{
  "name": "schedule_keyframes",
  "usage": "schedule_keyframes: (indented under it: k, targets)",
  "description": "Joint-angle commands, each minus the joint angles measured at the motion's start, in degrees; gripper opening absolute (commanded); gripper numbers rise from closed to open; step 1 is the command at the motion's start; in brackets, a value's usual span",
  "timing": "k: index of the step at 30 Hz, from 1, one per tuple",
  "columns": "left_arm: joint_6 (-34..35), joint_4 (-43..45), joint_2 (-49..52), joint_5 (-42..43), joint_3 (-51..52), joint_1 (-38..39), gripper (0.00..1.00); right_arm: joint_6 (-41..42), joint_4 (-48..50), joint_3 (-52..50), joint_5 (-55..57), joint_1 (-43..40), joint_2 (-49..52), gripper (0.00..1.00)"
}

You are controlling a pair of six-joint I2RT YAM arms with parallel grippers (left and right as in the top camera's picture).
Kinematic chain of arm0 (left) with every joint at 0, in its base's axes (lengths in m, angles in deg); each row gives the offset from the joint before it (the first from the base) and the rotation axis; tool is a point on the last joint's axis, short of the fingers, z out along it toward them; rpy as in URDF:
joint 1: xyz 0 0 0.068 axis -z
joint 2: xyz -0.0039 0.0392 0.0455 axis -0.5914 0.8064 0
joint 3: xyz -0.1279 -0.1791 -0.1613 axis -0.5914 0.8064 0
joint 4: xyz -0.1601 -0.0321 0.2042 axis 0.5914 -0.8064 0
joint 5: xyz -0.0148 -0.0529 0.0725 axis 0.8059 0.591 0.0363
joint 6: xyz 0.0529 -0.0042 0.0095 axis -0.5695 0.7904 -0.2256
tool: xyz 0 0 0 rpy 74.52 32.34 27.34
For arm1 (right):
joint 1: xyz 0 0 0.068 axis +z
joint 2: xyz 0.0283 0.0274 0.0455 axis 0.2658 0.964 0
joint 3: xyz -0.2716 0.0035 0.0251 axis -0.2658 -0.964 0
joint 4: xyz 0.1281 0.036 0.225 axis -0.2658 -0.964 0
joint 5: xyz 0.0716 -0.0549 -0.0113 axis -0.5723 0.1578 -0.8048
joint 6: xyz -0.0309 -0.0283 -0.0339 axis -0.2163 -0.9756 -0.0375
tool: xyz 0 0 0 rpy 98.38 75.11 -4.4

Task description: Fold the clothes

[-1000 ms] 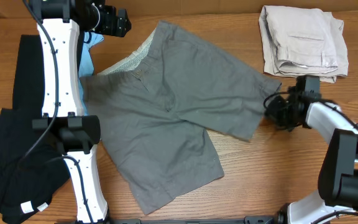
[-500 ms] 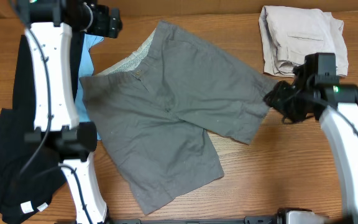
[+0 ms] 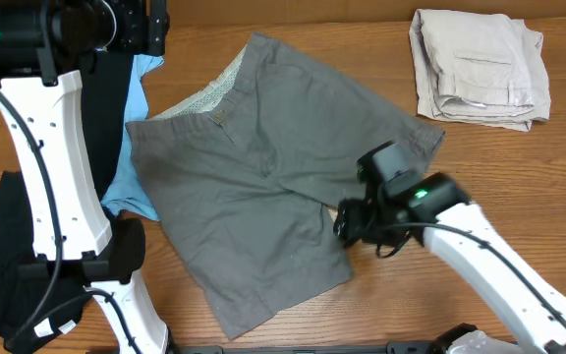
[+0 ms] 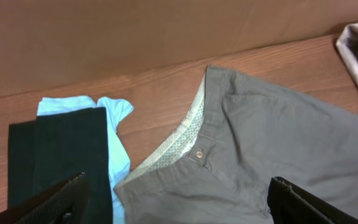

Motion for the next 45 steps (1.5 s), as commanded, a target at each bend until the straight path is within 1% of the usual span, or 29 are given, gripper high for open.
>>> schedule_keyframes:
  k: [1,6,12,14,15,16,17,18,19,22,26,31,40,42,43,44,45]
  targets:
    - [-1.0,0.2,0.9,-0.9,0.4,0.0,0.93,5.0,3.5,-5.3,1.2,2.1,2.2,0.68]
    - [-1.0,0.3,1.3,-1.0,0.5,0.0,0.93,6.2,9.7,-9.6,-2.4,3.3,6.1,0.69]
    - [-1.0,0.5,2.2,-1.0,0.6,0.0,0.93,8.7,13.0,-12.0,-3.2,5.0,9.2,0.68]
    - [-1.0,0.5,2.6,-1.0,0.8,0.0,0.94,9.5,14.2,-13.2,-3.8,5.6,9.9,0.64]
    - [-1.0,0.5,2.8,-1.0,0.8,0.0,0.93,9.7,14.7,-13.7,-4.0,5.7,10.0,0.6]
    - [-1.0,0.5,3.0,-1.0,0.8,0.0,0.93,10.4,14.8,-14.1,-3.9,5.8,10.0,0.52]
    - [-1.0,0.5,3.3,-1.0,0.8,0.0,0.93,10.9,14.6,-14.1,-3.9,5.9,10.0,0.34]
    - [-1.0,0.5,3.5,-1.0,0.8,0.0,0.93,11.0,14.5,-14.1,-4.0,5.9,10.0,0.21]
    - [-1.0,0.4,3.6,-1.0,0.8,0.0,0.93,12.3,14.0,-14.1,-3.7,5.7,10.0,0.04]
    - [-1.0,0.3,3.9,-1.0,0.8,0.0,0.91,14.3,11.2,-14.0,-3.3,3.9,9.9,0.04]
    - [-1.0,0.5,3.9,-1.0,0.8,0.0,0.91,13.6,4.5,-13.3,-3.3,-3.2,8.6,0.04]
    - [-1.0,0.4,4.0,-1.0,1.2,0.0,0.91,7.3,0.7,-11.4,-3.3,-16.6,5.5,0.04]
    - [-1.1,-4.8,6.9,-3.6,1.2,0.0,0.89,-6.1,1.1,-7.1,-3.3,-42.9,5.2,0.04]
    - [-1.1,-5.8,8.0,-3.8,1.2,0.0,0.88,-8.1,0.3,-5.8,-3.5,-47.1,5.2,0.04]
    - [-1.1,-6.2,8.7,-3.8,1.2,0.0,0.88,-10.1,-0.5,-4.8,-4.2,-49.1,5.2,0.06]
    - [-1.0,-6.6,9.2,-3.8,1.2,0.0,0.88,-11.8,-1.3,-4.0,-5.1,-50.3,5.2,0.11]
    - [-1.1,-7.0,9.7,-3.7,1.2,0.0,0.88,-13.7,-2.6,-2.8,-5.9,-51.3,5.2,0.2]
